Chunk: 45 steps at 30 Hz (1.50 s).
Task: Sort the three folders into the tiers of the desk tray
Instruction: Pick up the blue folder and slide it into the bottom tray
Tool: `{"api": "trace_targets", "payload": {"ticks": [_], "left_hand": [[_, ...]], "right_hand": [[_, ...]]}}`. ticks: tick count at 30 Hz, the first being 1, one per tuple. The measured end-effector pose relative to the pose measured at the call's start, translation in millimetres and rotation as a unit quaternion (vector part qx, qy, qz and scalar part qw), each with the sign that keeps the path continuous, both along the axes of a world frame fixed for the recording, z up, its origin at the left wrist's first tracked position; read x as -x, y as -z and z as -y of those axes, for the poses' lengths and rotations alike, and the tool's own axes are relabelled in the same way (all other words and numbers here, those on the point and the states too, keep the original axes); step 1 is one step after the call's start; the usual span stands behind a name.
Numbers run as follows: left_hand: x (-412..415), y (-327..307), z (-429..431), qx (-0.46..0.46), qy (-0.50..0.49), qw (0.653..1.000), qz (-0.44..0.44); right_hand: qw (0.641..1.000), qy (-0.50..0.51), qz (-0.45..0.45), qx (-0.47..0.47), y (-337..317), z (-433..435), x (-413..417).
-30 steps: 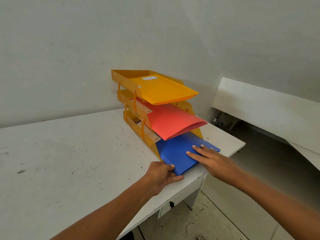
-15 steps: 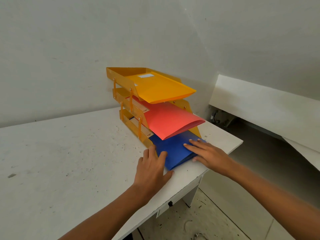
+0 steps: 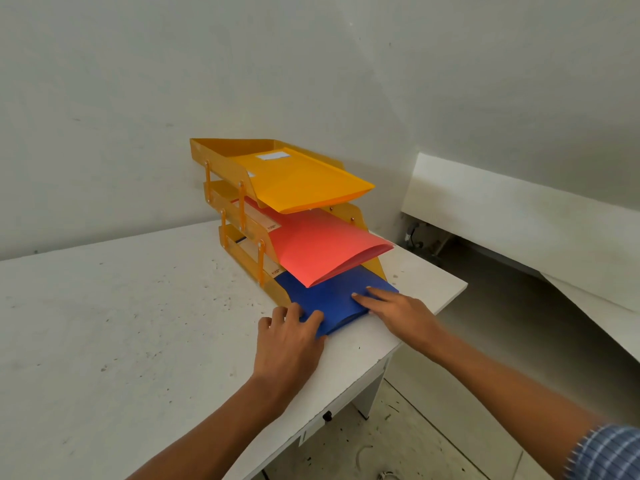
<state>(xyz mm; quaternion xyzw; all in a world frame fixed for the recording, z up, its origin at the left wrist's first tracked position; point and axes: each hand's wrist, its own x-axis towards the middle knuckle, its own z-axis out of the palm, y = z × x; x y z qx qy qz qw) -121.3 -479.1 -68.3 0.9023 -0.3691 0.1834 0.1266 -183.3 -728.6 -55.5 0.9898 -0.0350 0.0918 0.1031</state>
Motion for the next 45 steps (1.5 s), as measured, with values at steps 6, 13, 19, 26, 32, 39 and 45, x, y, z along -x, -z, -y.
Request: {"api": "trace_targets", "payload": {"ticks": [6, 13, 19, 26, 32, 39, 45], "left_hand": [[-14.3, -5.0, 0.2, -0.061, -0.003, 0.998, 0.035], [-17.1, -1.0, 13.0, -0.031, 0.001, 0.999, 0.019], [-20.6, -13.3, -9.5, 0.049, 0.065, 0.997, 0.016], [-24.7, -54.6, -10.5, 0.154, 0.103, 0.977, 0.109], [-39.4, -57.1, 1.6, 0.115, 0.107, 0.981, 0.113], [-51.5, -59.6, 5.3, 0.102, 0.091, 0.984, 0.115], [-78.3, -62.9, 4.1, 0.074, 0.055, 0.989, 0.114]], "right_hand": [[0.999, 0.011, 0.008, -0.035, 7.2, -5.8, -23.6], [0.999, -0.006, -0.004, -0.042, 8.0, -1.4, -31.8], [0.989, -0.053, 0.096, -0.099, 0.1, -2.7, -15.4], [0.954, -0.099, 0.280, -0.037, -51.4, 1.4, -12.7], [0.969, -0.121, 0.215, -0.003, -56.8, 0.3, -34.8], [0.964, -0.141, 0.225, -0.009, -60.8, -3.1, -55.0], [0.968, -0.124, 0.214, -0.035, -60.3, -8.0, -89.3]]}}
